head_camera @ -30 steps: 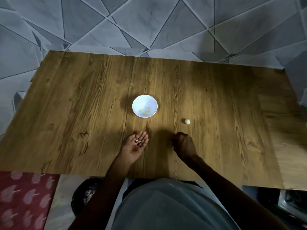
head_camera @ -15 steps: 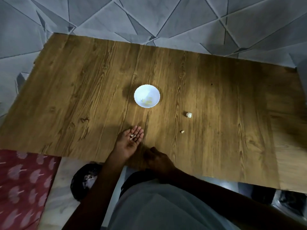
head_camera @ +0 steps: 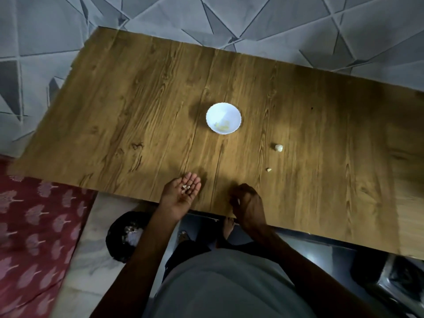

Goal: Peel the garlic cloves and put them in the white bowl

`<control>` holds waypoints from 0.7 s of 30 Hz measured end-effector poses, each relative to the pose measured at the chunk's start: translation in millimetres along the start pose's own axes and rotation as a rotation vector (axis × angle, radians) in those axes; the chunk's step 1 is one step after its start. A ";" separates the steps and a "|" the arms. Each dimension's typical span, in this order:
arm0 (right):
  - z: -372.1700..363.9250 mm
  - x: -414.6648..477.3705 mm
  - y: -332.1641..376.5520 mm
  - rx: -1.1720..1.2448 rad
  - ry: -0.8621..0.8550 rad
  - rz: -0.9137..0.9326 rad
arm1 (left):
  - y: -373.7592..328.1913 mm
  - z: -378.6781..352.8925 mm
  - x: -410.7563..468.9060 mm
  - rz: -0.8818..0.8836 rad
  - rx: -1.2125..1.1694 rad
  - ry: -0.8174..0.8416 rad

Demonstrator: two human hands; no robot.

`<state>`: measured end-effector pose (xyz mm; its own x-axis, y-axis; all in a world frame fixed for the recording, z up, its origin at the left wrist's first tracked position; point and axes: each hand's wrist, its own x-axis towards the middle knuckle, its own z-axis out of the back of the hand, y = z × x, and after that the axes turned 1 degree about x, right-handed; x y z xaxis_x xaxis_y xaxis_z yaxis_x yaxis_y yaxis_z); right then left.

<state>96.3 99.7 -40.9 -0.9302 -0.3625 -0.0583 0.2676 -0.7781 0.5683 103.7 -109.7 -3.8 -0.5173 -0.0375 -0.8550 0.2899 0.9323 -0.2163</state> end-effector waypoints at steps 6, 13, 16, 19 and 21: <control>-16.5 0.4 17.7 -0.104 -0.107 0.028 | -13.2 17.5 -9.6 0.047 0.085 0.032; -29.7 1.2 26.6 -0.389 -0.104 0.061 | -24.1 29.1 -17.4 0.087 0.173 0.068; -25.6 12.0 36.3 -0.382 -0.033 -0.111 | -27.1 29.8 -18.3 0.100 0.195 0.072; -11.7 27.7 38.8 -0.118 -0.090 -0.355 | -27.7 29.3 -20.4 0.111 0.216 0.071; 0.4 34.7 37.1 0.106 -0.162 -0.505 | -27.5 27.1 -23.6 0.111 0.239 0.081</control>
<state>73.9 58.5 -21.5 -0.9655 0.1338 -0.2235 -0.2423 -0.7761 0.5823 129.7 -144.3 9.6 -0.5314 0.0983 -0.8414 0.5254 0.8174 -0.2363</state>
